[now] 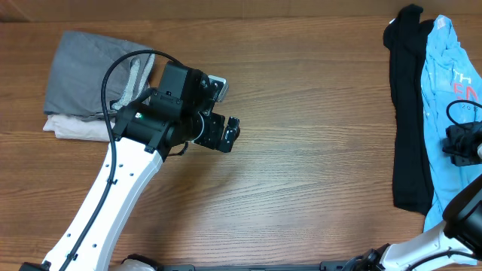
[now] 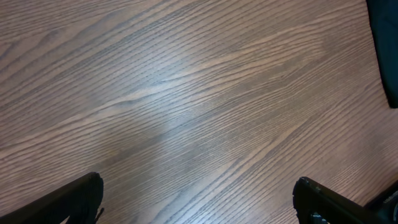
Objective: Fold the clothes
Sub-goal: 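Grasp the blue T-shirt with the right gripper and drag it to table center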
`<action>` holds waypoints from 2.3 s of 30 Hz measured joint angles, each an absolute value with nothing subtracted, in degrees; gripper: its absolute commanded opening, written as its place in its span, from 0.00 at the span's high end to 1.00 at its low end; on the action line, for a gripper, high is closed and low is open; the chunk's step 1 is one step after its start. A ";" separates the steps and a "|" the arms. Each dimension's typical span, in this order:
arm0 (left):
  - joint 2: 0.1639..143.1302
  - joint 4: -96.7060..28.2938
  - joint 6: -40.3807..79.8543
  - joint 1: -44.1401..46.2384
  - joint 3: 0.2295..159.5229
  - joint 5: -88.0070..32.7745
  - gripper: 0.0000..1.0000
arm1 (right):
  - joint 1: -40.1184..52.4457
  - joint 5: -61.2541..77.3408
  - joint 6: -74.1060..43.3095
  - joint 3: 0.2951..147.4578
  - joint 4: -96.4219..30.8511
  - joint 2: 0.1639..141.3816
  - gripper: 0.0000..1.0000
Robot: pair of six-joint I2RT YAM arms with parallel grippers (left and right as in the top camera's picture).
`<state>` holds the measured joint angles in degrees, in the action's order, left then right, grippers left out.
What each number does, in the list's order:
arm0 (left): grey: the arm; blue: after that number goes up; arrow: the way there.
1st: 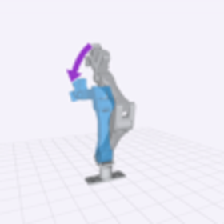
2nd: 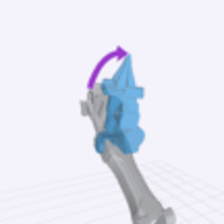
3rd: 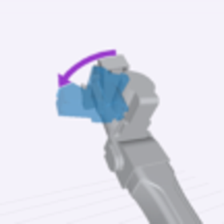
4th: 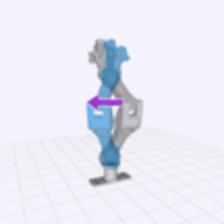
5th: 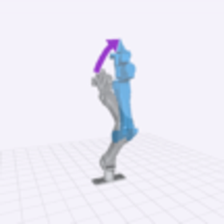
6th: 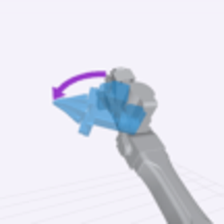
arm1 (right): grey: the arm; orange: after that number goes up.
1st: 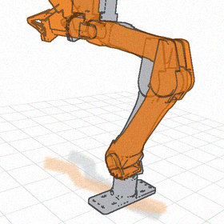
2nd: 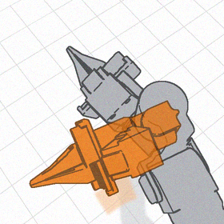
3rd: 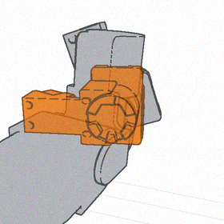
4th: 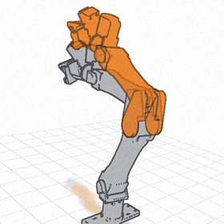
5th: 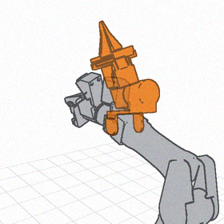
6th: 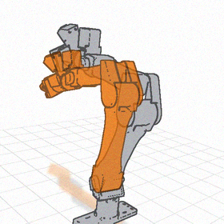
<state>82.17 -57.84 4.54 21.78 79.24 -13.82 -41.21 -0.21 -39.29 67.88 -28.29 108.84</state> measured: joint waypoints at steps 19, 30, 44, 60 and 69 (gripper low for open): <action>82.17 -57.84 4.54 21.78 79.24 -13.41 0.00 | -41.23 2.61 -37.10 71.79 -32.32 110.34 0.96; 82.19 -56.95 4.54 21.78 79.24 -13.37 0.00 | -40.97 16.73 -27.46 91.00 -52.77 107.68 0.96; 82.56 -59.86 4.54 21.78 87.33 -11.81 0.00 | -23.49 23.55 -13.39 107.90 -78.11 105.38 0.96; 82.56 -70.59 4.49 6.81 100.99 -2.20 0.00 | 17.93 21.39 -19.64 107.90 -75.05 105.38 0.96; 82.56 -71.31 4.29 -0.58 100.99 -1.85 0.00 | 32.93 19.49 -23.81 106.69 -73.49 105.49 0.96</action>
<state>82.56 -71.31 4.29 -0.58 100.99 -1.85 32.93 19.49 -23.81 106.69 -73.49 105.49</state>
